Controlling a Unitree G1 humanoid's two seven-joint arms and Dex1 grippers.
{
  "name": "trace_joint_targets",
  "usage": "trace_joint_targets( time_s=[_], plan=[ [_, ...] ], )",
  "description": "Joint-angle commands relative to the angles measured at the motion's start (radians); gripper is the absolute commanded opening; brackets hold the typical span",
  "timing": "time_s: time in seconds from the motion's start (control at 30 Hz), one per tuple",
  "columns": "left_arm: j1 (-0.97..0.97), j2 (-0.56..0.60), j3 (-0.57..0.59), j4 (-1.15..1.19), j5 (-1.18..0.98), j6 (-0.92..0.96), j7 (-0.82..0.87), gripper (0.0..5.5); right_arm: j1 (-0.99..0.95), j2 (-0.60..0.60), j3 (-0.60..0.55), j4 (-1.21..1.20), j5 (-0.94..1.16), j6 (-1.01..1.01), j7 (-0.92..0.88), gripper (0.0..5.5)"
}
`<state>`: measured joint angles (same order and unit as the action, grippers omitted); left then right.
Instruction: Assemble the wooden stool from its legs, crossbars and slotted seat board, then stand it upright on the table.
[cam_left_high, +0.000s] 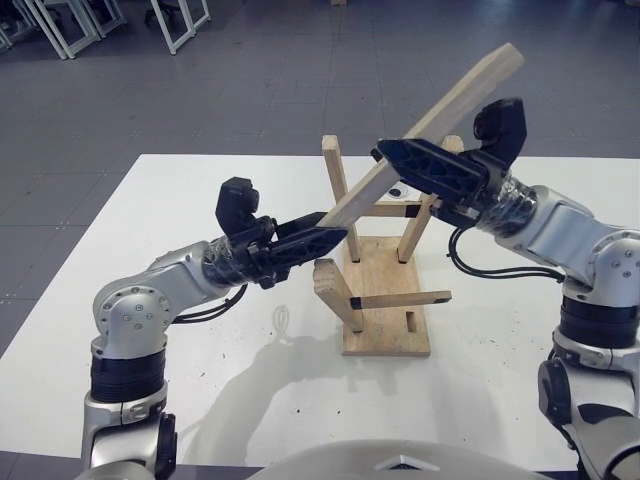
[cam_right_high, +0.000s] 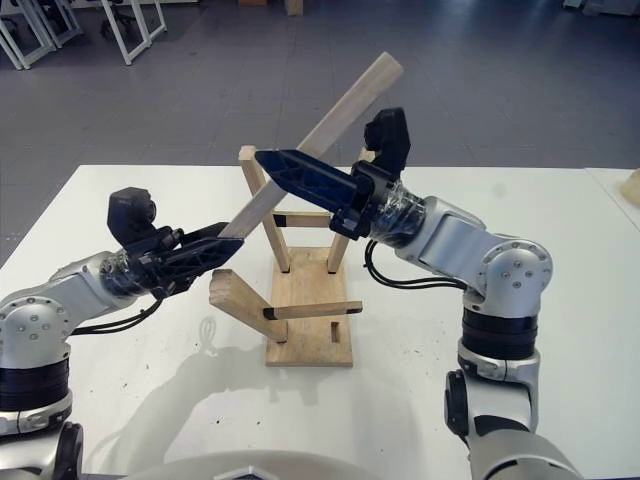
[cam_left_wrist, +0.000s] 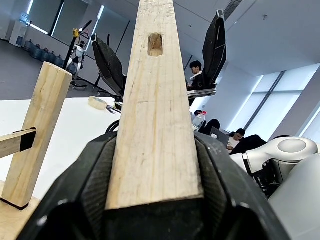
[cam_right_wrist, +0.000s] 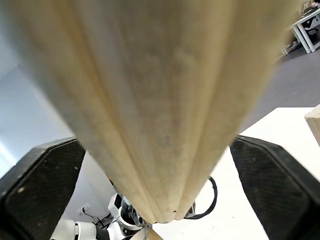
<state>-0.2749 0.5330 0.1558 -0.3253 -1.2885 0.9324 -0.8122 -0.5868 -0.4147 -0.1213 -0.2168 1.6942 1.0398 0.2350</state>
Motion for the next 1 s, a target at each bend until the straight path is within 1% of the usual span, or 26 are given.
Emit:
trace_joint_targets(
  time_s=[0.03, 0.1, 0.2, 0.37, 0.4, 0.47, 0.5, 0.63, 0.73, 0.87, 1.0],
  plan=[
    [-0.037, 0.023, -0.012, 0.008, 0.012, 0.014, -0.024, 2.05, -0.032, -0.025, 0.020, 0.012, -0.004, 0.030, 0.057, 4.15],
    [-0.035, 0.029, -0.012, 0.008, 0.011, 0.018, -0.031, 2.05, -0.032, -0.043, 0.021, 0.018, -0.019, 0.040, 0.092, 3.73],
    [-0.032, 0.033, -0.010, 0.009, 0.012, 0.018, -0.037, 2.05, -0.037, -0.064, 0.021, 0.029, -0.075, 0.036, 0.140, 3.24],
    [-0.030, 0.026, -0.009, 0.010, 0.009, 0.019, -0.032, 2.05, -0.043, -0.057, 0.017, 0.044, -0.147, 0.021, 0.180, 2.11],
    [-0.029, 0.024, -0.010, 0.009, 0.012, 0.017, -0.032, 2.05, -0.045, -0.054, 0.015, 0.045, -0.151, 0.020, 0.182, 2.02],
    [-0.036, 0.015, -0.011, 0.014, 0.031, 0.001, -0.019, 2.05, -0.048, -0.045, 0.012, 0.048, -0.173, 0.009, 0.183, 2.02],
    [-0.044, 0.010, -0.013, 0.021, 0.030, 0.005, -0.012, 2.34, -0.049, -0.038, 0.012, 0.048, -0.185, 0.002, 0.179, 2.02],
    [-0.051, 0.010, -0.016, 0.033, 0.034, 0.010, -0.005, 2.99, -0.062, -0.016, -0.001, 0.063, -0.220, -0.022, 0.159, 2.02],
    [-0.043, 0.020, -0.007, 0.046, 0.061, -0.002, -0.005, 3.54, -0.086, -0.037, -0.031, 0.099, -0.262, -0.042, 0.170, 2.02],
    [-0.024, 0.032, 0.025, 0.071, 0.106, -0.026, -0.004, 4.24, -0.083, -0.141, -0.119, 0.133, -0.298, -0.031, 0.206, 2.02],
    [0.036, 0.037, 0.068, 0.073, 0.149, -0.058, 0.015, 4.97, 0.050, -0.307, -0.214, 0.123, -0.355, 0.011, 0.295, 2.02]
  ],
)
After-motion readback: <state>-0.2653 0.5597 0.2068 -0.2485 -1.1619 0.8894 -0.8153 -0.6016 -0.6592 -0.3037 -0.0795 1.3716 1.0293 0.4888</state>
